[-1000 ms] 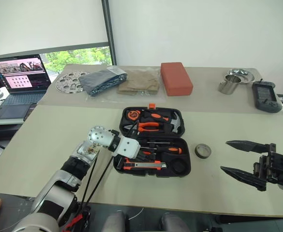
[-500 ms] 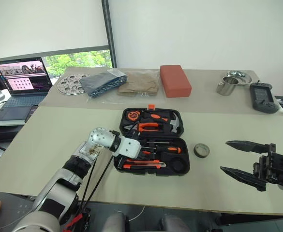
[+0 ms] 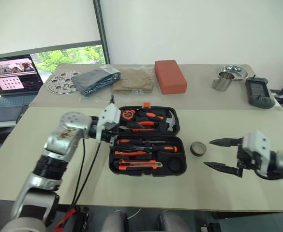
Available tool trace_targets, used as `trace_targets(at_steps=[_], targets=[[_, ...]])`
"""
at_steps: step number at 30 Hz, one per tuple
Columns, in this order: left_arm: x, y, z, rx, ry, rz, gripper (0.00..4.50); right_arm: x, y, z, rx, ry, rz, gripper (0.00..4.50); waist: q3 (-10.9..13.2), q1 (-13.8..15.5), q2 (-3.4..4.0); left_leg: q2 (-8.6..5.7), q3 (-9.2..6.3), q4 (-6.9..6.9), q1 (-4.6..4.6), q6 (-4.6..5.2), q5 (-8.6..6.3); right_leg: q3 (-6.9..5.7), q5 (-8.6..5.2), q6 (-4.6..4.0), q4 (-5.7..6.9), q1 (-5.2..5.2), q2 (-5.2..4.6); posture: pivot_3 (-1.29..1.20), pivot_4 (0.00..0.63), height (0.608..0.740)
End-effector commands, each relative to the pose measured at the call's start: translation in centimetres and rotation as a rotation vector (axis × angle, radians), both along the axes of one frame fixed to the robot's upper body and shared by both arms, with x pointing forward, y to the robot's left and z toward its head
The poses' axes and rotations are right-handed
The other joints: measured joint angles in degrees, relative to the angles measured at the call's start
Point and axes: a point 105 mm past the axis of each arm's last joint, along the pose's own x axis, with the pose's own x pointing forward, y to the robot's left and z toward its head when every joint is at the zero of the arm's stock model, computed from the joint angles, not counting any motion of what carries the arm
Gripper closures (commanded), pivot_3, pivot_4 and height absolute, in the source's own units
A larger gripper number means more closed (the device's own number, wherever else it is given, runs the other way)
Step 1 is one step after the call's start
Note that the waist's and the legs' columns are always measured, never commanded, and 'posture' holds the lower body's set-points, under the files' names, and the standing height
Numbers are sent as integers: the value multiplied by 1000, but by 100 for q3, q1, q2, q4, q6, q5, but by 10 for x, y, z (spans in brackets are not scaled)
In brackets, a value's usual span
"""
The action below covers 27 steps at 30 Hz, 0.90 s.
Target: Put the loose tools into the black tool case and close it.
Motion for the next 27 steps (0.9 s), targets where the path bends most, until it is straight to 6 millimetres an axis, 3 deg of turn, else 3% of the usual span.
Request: trace_targets(at_steps=[1, 11, 14, 24, 27], targets=[[-13, 8, 9, 43, -10, -8, 96, 16, 0, -6, -142, -26, 38, 375, 3, 10, 4, -1, 0, 1, 0, 0, 0, 0, 0, 0, 0, 0, 0, 0, 150, 740], [-33, 18, 18, 96, -3, 6, 96, 38, -1, -27, -362, 26, 126, 375, 20, 30, 26, 1, 4, 0, -5, 0, 0, 12, 0, -5, -2, -5, -2, 0, 150, 740], [-34, 18, 19, 108, -9, 11, 0, 39, -6, -31, -415, 50, 130, 1099, 20, 31, 27, 0, 7, -2, -1, 0, 0, 18, -1, -6, -2, -4, -1, 0, 150, 740], [-35, 18, 23, 116, -21, 17, 0, 41, -2, -31, -429, 48, 132, 4460, 19, 26, 28, 0, 11, -1, 8, 0, 0, 28, -1, -7, 3, -2, 0, 0, 150, 740], [-35, 21, 23, 125, -20, 33, 0, 40, 1, -25, -430, 30, 143, 4460, 19, 23, 29, 0, 13, -2, 10, 0, 0, 32, -1, -7, 4, -3, 2, 0, 150, 740]])
